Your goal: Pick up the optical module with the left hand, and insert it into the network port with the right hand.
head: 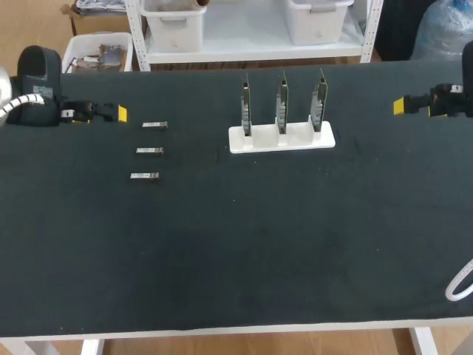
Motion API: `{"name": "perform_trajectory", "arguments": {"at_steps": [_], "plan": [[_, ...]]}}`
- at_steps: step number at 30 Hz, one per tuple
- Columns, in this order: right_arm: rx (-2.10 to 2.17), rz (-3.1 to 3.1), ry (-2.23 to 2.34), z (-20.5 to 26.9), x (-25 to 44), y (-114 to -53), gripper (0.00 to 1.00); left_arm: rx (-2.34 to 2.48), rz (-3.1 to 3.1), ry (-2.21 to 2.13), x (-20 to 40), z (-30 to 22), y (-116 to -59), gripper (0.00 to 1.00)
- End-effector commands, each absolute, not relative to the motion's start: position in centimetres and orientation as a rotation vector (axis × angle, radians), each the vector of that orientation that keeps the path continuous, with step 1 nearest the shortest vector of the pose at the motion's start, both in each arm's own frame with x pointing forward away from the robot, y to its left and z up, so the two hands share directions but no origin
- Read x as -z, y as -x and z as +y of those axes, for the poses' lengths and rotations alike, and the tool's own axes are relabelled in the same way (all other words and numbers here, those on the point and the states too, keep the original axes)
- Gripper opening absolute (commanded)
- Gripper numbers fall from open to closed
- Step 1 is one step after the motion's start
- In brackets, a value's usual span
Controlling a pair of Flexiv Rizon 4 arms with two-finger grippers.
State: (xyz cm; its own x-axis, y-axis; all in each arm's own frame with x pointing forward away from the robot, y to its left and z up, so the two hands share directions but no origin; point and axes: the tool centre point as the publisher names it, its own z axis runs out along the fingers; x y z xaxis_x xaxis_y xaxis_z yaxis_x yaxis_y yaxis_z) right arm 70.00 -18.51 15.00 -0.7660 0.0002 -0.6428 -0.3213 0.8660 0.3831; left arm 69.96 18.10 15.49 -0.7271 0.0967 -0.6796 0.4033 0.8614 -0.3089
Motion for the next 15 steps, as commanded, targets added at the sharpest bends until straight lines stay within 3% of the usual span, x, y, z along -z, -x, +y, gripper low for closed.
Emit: {"name": "perform_trajectory", "arguments": {"at_steps": [1, 15], "plan": [[-0.636, 2.374, 0.231, -18.5, -15.0, -70.0, 1.0, 0.538, 2.389, -0.423, -16.2, 17.8, -70.8, 1.0], [-0.636, 2.374, 0.231, -18.5, -15.0, -70.0, 1.0, 0.495, 2.484, -0.608, -15.3, 16.9, -70.4, 1.0]]}}
